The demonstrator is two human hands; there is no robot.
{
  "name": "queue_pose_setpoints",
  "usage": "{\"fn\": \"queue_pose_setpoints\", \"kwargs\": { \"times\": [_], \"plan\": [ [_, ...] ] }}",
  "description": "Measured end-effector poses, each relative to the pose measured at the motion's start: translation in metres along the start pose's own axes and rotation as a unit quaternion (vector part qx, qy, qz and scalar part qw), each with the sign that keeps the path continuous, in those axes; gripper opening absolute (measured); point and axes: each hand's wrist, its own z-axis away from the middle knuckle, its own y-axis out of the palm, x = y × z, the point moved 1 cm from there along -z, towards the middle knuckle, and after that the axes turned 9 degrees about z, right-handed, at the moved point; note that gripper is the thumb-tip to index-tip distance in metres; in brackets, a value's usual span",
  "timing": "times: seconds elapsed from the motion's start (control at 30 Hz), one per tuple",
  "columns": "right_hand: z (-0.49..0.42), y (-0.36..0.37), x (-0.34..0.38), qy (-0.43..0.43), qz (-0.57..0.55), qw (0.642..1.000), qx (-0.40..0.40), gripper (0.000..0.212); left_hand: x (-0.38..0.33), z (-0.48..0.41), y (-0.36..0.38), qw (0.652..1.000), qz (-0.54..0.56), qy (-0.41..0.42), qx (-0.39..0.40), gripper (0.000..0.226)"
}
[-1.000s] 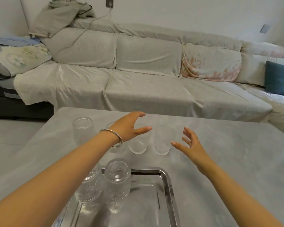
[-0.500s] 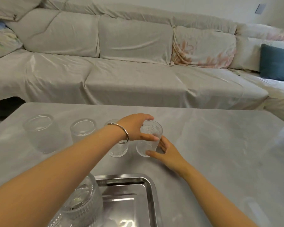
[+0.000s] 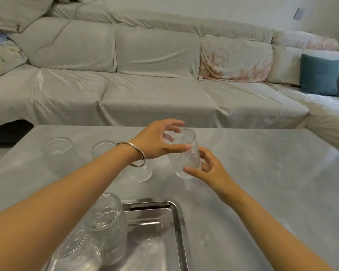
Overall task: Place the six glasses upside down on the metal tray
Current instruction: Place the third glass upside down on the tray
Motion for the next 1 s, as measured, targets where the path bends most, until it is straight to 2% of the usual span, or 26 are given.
{"fn": "queue_pose_setpoints", "kwargs": {
  "times": [0.1,0.2,0.27,0.37,0.5,0.67,0.73,0.87,1.0],
  "plan": [
    [0.018,0.003,0.026,0.026,-0.147,0.988,0.044,0.078,-0.019,0.022,-0.012,0.996,0.090,-0.003,-0.025,0.078],
    [0.035,0.018,0.051,0.051,-0.303,0.946,0.106,0.078,-0.036,0.048,-0.023,0.986,0.154,0.001,-0.058,0.076],
    [0.045,0.028,0.067,0.047,-0.347,0.929,0.117,0.070,-0.042,0.067,-0.031,0.980,0.185,0.000,-0.075,0.075],
    [0.057,0.037,0.088,0.048,-0.352,0.929,0.102,0.063,-0.044,0.094,-0.043,0.973,0.216,-0.010,-0.087,0.074],
    [0.068,0.042,0.108,0.038,-0.278,0.958,0.066,0.058,-0.037,0.125,-0.053,0.964,0.251,-0.016,-0.085,0.067],
    [0.081,0.044,0.125,0.022,-0.164,0.986,0.036,0.072,-0.023,0.156,-0.050,0.978,0.199,-0.022,-0.063,0.074],
    [0.087,0.046,0.125,0.016,-0.112,0.993,0.015,0.078,-0.013,0.165,-0.048,0.989,0.129,-0.029,-0.070,0.074],
    [0.093,0.046,0.115,-0.004,0.076,0.996,-0.056,0.079,0.014,0.181,-0.046,0.992,-0.058,-0.062,-0.093,0.069],
    [0.096,0.052,0.098,-0.019,0.187,0.981,-0.038,0.079,0.042,0.194,-0.042,0.971,-0.202,-0.117,-0.054,0.081]
  ]
}}
